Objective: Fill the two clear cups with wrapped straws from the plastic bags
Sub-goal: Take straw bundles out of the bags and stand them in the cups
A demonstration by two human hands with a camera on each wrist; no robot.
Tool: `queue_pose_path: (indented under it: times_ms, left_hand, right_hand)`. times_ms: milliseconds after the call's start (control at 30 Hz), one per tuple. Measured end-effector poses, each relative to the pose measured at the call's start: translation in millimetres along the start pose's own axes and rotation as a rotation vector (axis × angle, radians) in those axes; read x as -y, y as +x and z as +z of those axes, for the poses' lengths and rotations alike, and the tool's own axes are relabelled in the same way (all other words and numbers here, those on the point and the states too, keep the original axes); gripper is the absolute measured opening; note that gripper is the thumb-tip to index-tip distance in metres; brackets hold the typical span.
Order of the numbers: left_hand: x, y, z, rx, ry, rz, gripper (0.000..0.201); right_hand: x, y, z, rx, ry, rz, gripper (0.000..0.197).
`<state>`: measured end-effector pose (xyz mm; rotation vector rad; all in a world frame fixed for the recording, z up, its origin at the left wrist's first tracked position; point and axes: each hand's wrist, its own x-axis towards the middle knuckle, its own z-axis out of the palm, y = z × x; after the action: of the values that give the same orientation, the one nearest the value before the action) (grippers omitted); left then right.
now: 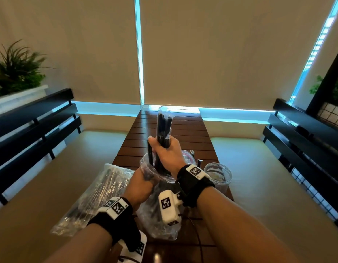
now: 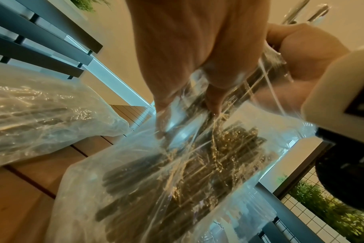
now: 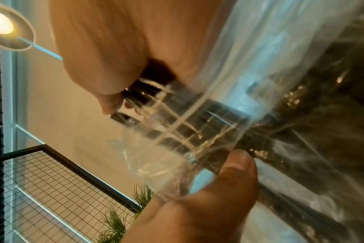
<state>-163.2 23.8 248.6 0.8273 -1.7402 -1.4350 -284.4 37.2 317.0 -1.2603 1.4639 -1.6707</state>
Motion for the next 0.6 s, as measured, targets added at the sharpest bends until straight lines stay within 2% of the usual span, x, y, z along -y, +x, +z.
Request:
queue_pose_path:
  times_ms: [67, 167, 267, 333, 433, 567, 600]
  left_hand:
    - [-2, 0, 1, 0.030, -0.046, 0.006, 0.036]
    - [-4, 0, -1, 0.063, -0.089, -0.026, 0.042]
    - [-5, 2, -4, 0.073, -0.209, -0.088, 0.055]
    - [-12, 1, -1, 0.042, -0.236, -0.097, 0.044]
    - [-19, 3, 1, -0.074, -0.176, -0.094, 0.017]
    - [-9, 5, -5, -0.108, -0.222, -0.159, 0.007]
    - [-4, 6, -8, -0.127, -0.234, -0.177, 0.011]
  right_hand:
    - [7, -1, -1, -0.047, 0.023, 0.001, 0.039]
    - [14, 5, -10, -0.113, 0.081, 0.003, 0.037]
    - [10, 6, -11, -0.053, -0.018, -0.020, 0.027]
    - [5, 2, -7, -0.030, -0.074, -0.021, 0.025]
    - [18, 3, -12, -0.128, 0.029, 0.007, 0.024]
    - [57, 16, -31, -0.313, 0.133, -0.025, 0.028]
    - [65, 18, -34, -0.350, 0.172, -0.031, 0.027]
